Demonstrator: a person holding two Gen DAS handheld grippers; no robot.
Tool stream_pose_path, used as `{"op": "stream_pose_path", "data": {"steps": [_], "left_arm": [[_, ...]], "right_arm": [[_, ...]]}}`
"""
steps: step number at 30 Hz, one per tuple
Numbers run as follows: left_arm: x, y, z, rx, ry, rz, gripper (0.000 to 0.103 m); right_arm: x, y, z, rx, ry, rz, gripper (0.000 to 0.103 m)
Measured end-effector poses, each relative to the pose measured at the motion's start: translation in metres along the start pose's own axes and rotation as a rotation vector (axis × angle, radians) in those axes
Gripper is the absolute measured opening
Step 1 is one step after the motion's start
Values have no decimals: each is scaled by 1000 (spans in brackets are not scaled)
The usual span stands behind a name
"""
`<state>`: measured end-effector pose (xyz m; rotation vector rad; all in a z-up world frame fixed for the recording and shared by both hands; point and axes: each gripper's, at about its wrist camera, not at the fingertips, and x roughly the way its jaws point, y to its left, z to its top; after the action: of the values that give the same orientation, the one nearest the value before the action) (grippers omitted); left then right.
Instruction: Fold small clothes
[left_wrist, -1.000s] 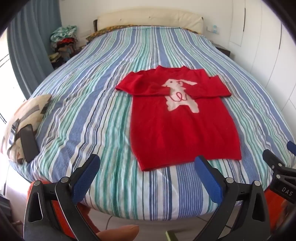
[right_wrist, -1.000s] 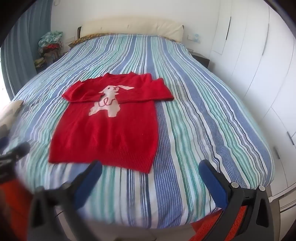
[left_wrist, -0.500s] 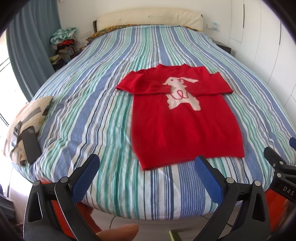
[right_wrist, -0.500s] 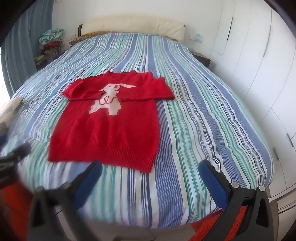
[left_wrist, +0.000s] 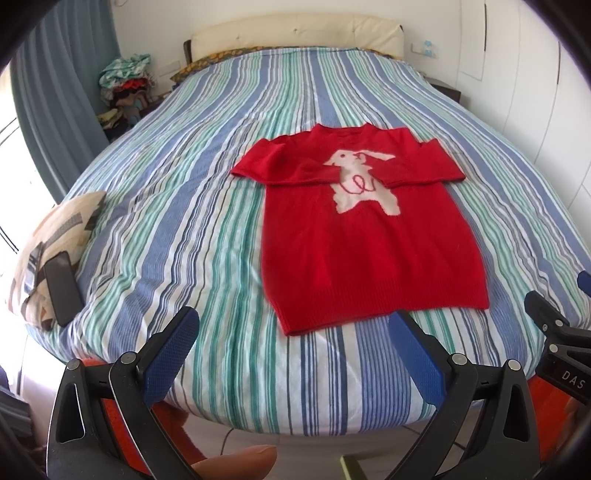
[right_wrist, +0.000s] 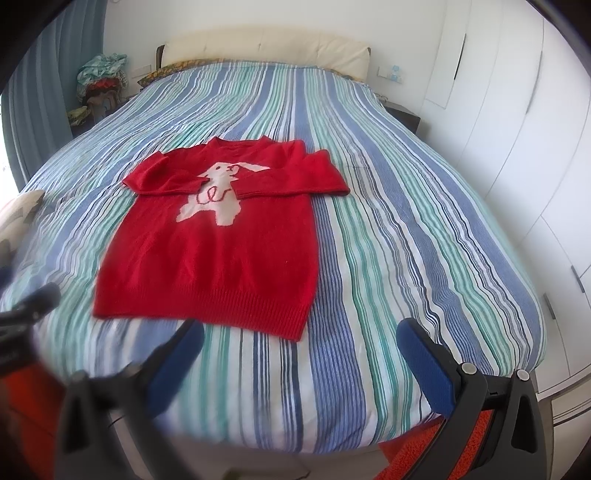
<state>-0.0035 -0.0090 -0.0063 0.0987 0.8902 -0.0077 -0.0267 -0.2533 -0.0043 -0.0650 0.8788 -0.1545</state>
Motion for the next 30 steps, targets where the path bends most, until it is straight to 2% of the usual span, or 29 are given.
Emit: {"op": "stream_pose_path", "data": {"steps": [30], "left_arm": [[8, -4, -6, 23, 24, 15, 102]], "right_arm": [[4, -3, -3, -4, 13, -36, 103]]}}
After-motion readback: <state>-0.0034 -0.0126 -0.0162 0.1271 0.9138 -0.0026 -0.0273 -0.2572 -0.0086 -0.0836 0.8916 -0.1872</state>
